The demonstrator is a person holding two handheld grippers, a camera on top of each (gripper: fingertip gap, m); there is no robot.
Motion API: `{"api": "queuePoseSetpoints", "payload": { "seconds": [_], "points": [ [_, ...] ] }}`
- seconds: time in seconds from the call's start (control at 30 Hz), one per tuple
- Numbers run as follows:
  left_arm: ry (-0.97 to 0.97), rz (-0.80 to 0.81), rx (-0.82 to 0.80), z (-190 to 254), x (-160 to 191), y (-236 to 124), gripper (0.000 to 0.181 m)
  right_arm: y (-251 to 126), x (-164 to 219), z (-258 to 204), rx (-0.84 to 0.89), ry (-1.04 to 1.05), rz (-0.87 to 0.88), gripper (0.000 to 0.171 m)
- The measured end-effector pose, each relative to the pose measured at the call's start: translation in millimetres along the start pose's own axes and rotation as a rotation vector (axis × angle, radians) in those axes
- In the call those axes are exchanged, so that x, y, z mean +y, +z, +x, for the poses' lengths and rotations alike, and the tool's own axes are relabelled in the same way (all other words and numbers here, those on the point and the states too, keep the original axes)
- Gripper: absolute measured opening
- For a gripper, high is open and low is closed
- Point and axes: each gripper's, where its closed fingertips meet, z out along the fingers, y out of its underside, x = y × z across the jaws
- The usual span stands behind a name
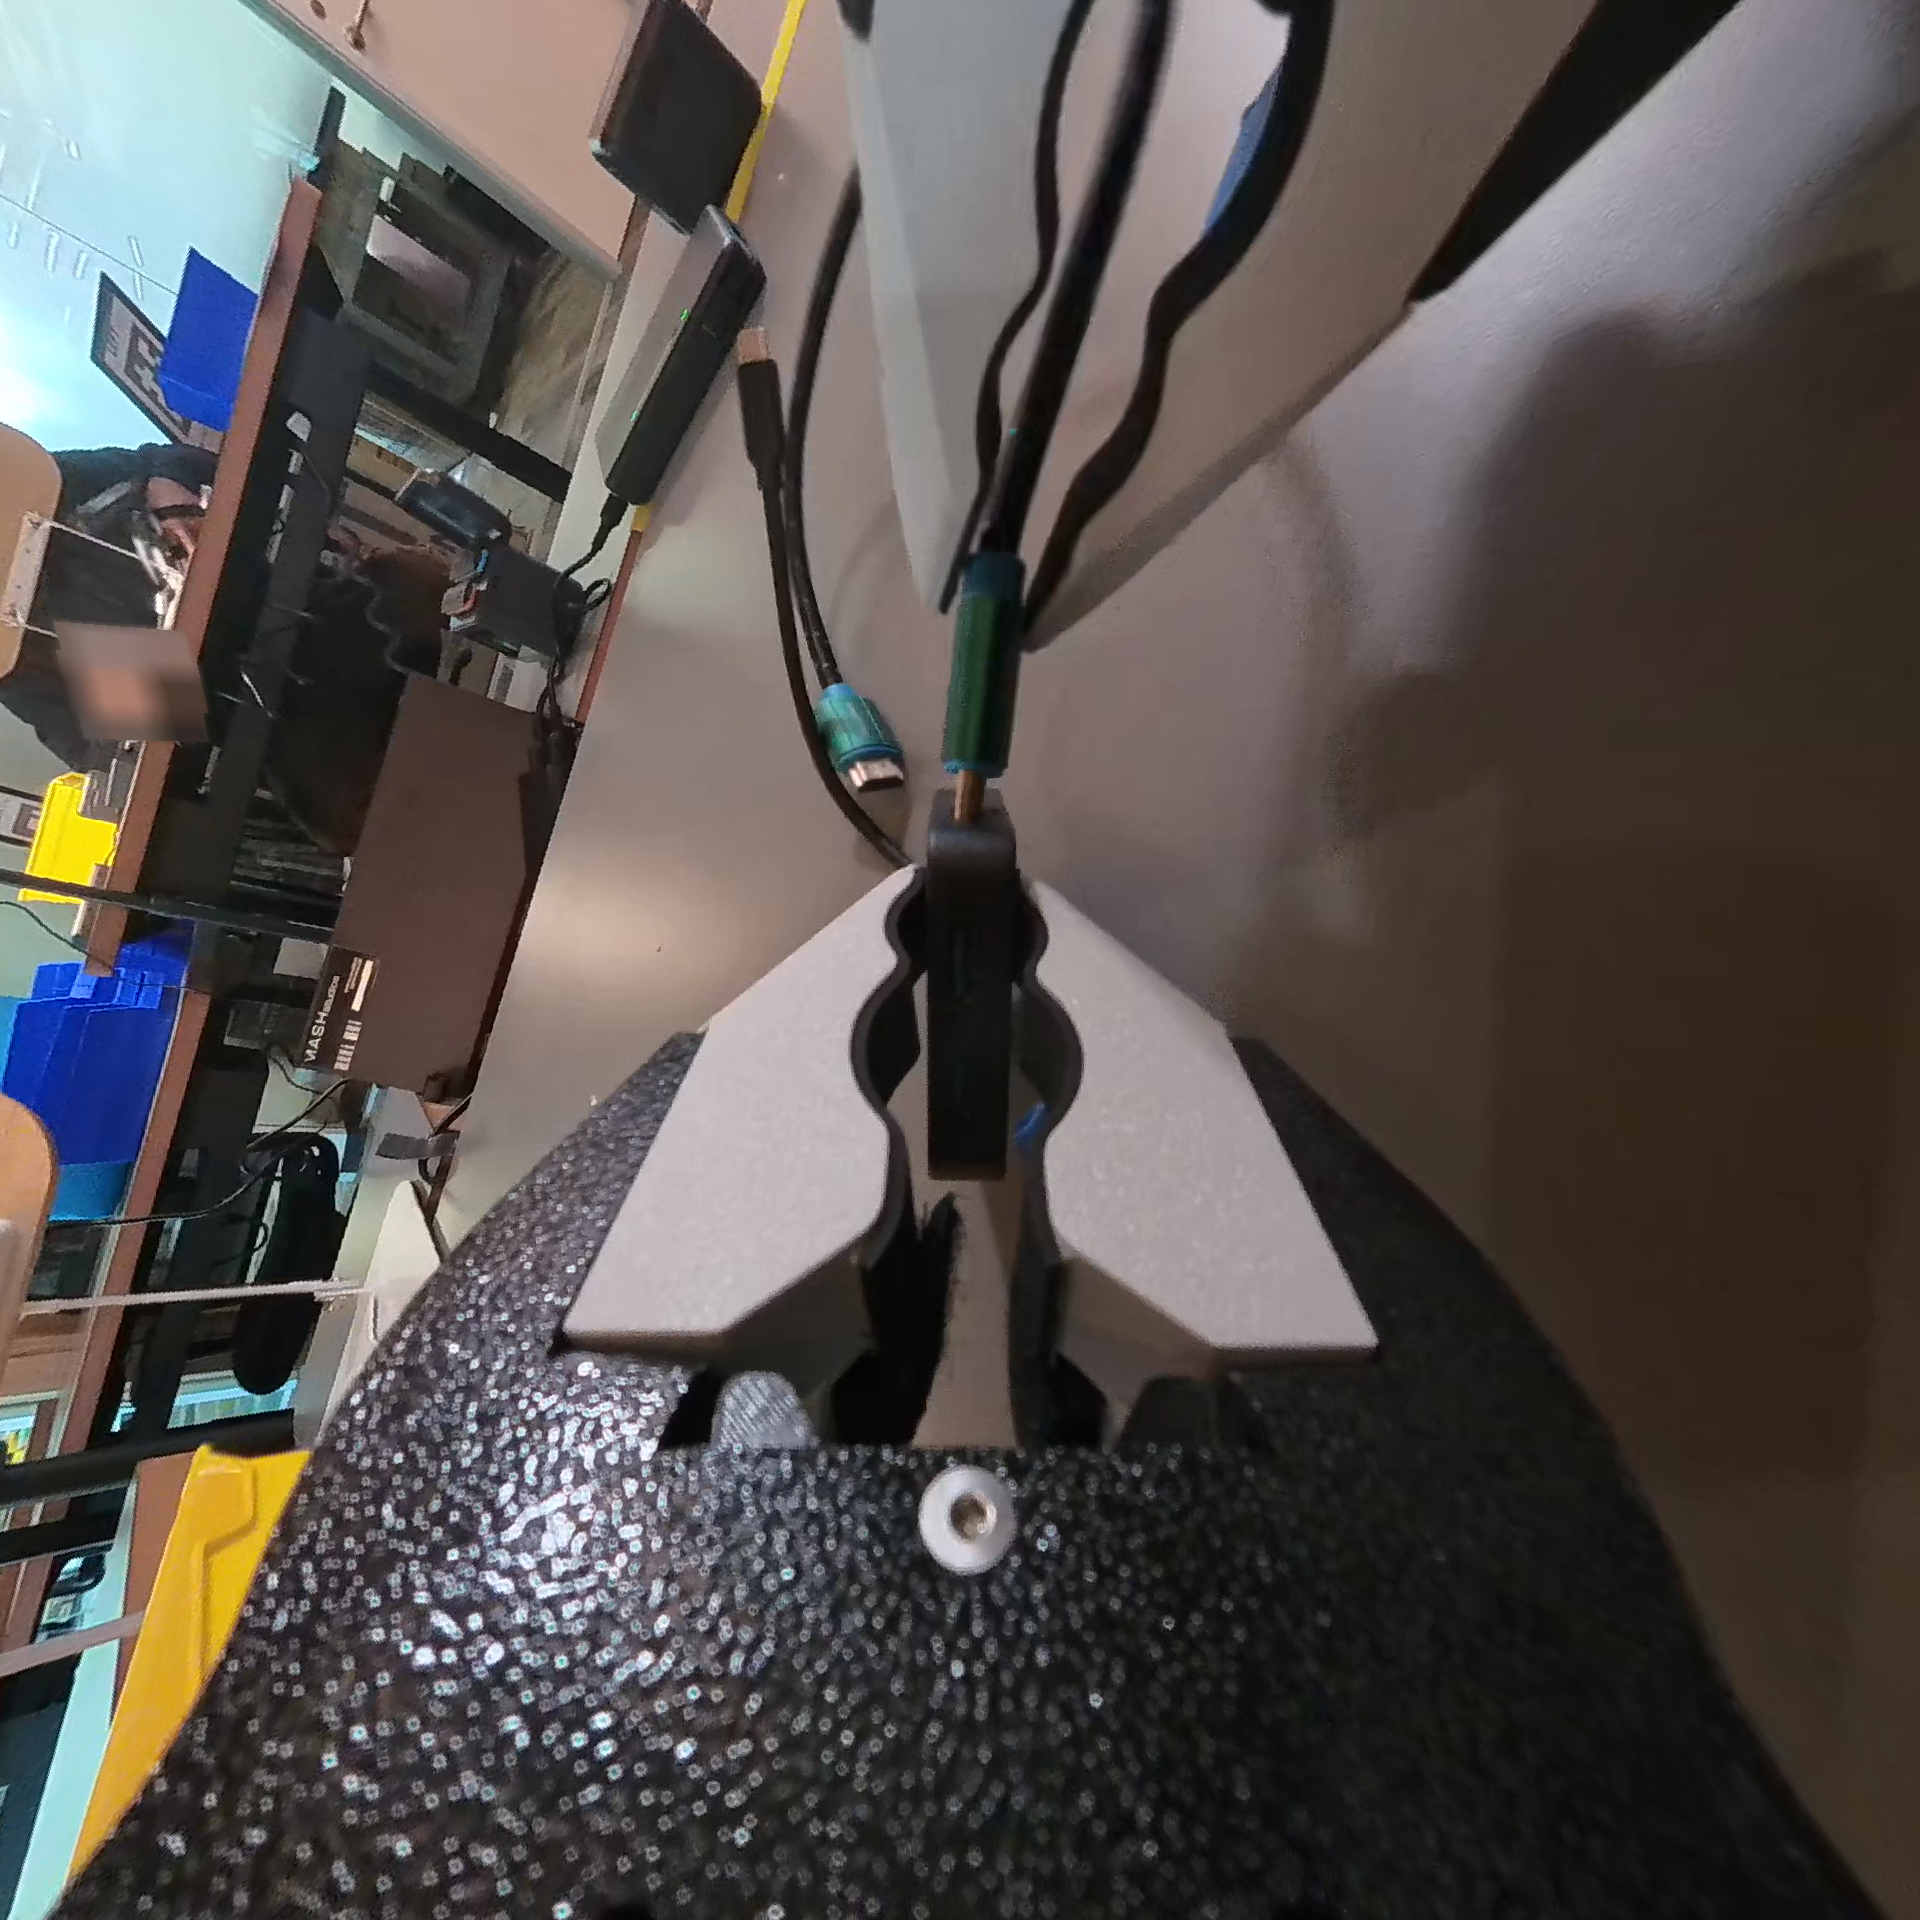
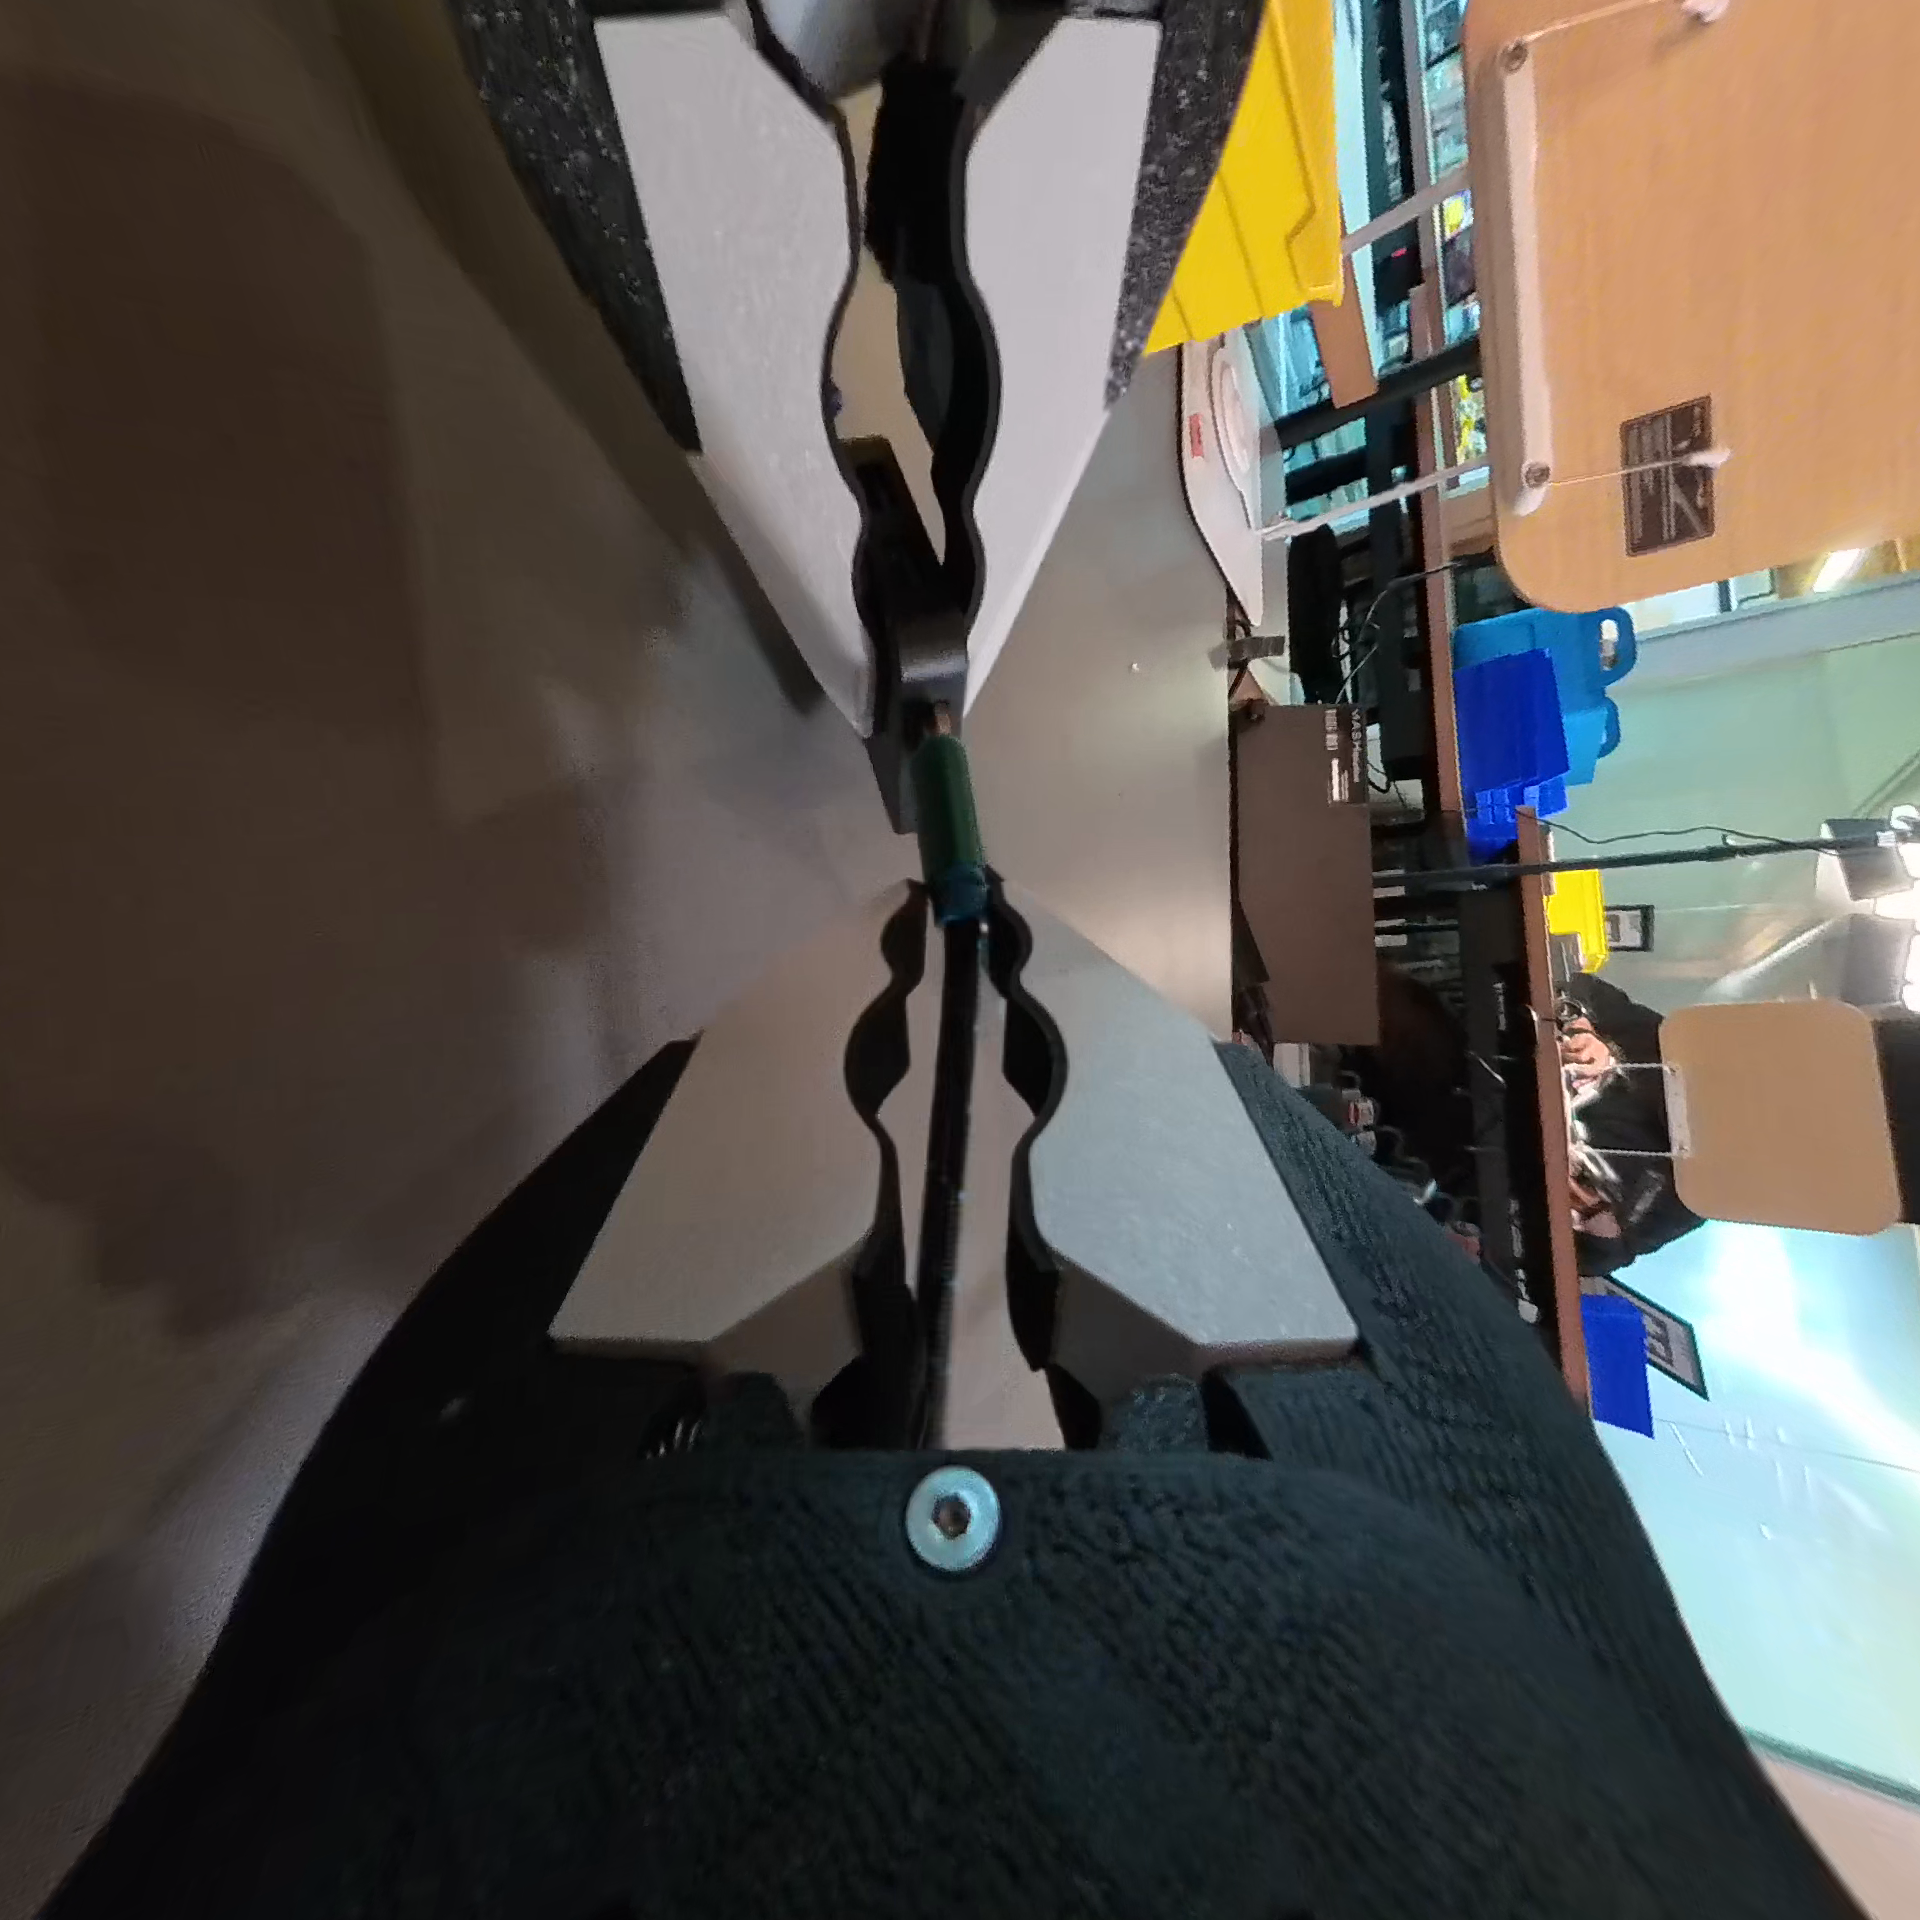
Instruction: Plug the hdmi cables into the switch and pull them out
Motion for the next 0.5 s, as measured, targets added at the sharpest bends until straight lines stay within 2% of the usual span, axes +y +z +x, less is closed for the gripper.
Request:
{"api": "queuePoseSetpoints", "payload": {
  "seconds": [0.27,0.5],
  "points": [
    [0.066,-0.09,-0.034,1.2,0.0,2.5,0.011,-2.2,7.2,-3.8,-0.031,-0.155,-0.195,0.008],
    [0.068,-0.131,-0.041,0.6,2.0,3.2,0.011,-5.1,2.2,-4.2,-0.054,-0.237,-0.248,0.007]
  ]
}}
